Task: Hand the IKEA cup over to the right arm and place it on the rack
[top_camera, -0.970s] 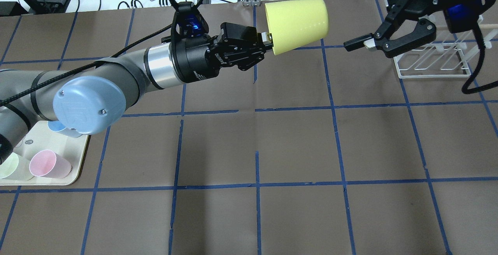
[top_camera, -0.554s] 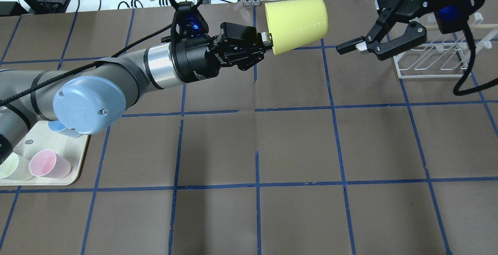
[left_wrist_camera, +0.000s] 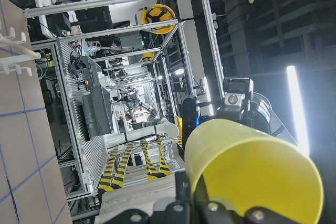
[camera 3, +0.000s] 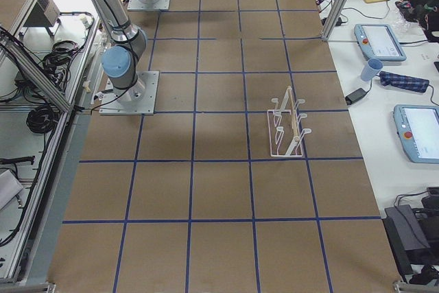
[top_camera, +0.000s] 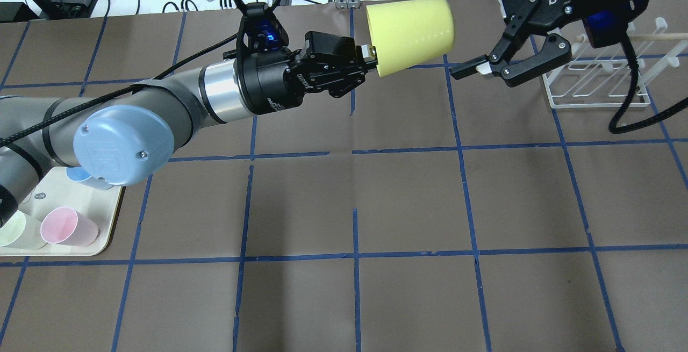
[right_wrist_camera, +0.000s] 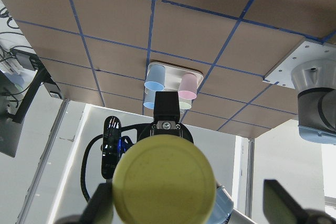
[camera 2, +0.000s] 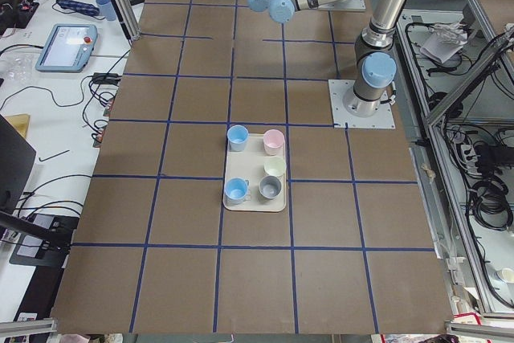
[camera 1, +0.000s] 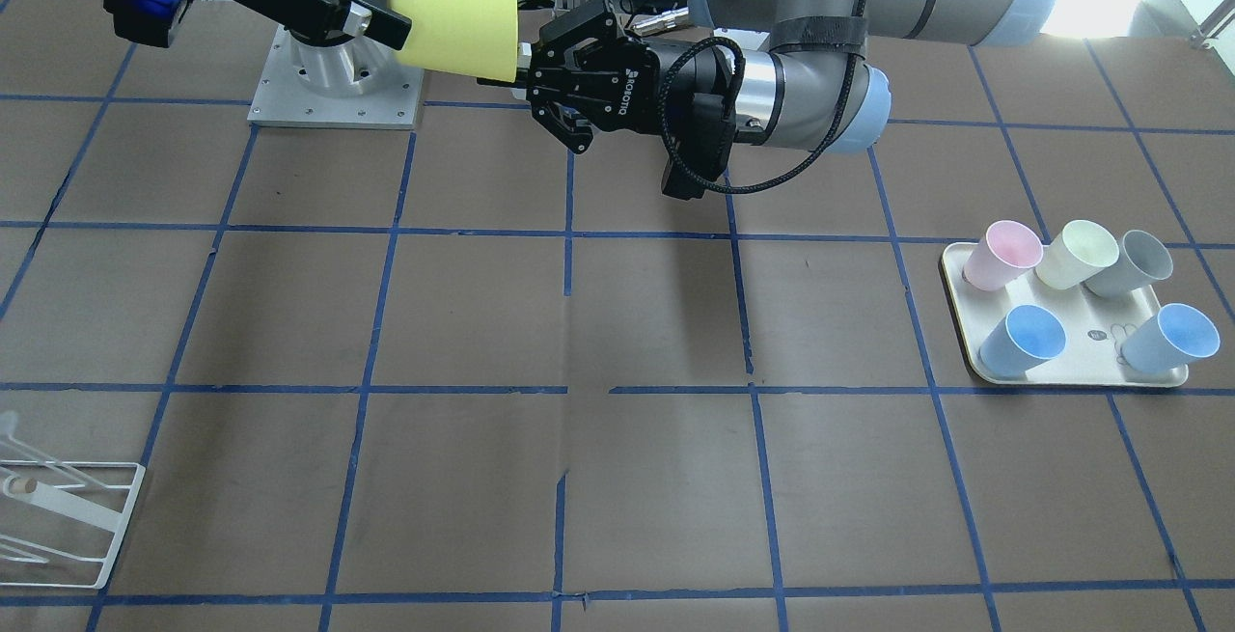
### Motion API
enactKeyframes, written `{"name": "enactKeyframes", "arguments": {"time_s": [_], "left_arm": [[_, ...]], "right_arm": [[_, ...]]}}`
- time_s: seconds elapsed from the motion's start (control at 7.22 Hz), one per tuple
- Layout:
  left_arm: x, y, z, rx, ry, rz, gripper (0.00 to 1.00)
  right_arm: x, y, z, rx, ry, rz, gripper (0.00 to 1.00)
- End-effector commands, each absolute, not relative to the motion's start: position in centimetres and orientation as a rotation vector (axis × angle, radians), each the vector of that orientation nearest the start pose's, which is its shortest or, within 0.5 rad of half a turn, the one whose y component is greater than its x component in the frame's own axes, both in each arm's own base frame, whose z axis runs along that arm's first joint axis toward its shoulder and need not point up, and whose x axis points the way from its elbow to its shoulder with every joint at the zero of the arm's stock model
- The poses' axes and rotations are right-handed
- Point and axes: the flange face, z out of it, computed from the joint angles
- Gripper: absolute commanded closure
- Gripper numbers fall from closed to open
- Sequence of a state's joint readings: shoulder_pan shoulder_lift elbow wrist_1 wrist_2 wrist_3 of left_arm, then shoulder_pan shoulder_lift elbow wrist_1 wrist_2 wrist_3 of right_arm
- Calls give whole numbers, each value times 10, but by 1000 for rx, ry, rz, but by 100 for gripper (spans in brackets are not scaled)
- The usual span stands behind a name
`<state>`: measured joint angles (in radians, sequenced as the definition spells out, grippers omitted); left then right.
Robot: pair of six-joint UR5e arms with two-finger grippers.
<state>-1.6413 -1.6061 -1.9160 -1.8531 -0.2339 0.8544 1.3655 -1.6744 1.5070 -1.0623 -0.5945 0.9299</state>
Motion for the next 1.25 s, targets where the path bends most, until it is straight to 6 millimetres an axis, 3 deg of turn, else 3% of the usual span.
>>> {"name": "enactKeyframes", "arguments": {"time_s": [0.0, 0.42, 0.69, 1.11], "left_arm": [[-263, -455, 398, -72, -1389, 211, 100], [-264, -454, 398, -73, -1389, 210, 98], [-264, -453, 398, -74, -1389, 211, 99], [-264, -453, 398, -75, -1389, 210, 98]], "right_arm": [[128, -455, 563, 1360, 1770, 775, 0], [128, -456, 563, 1358, 1776, 769, 2], [128, -456, 563, 1360, 1769, 770, 19], [128, -457, 564, 1368, 1763, 770, 26]]}}
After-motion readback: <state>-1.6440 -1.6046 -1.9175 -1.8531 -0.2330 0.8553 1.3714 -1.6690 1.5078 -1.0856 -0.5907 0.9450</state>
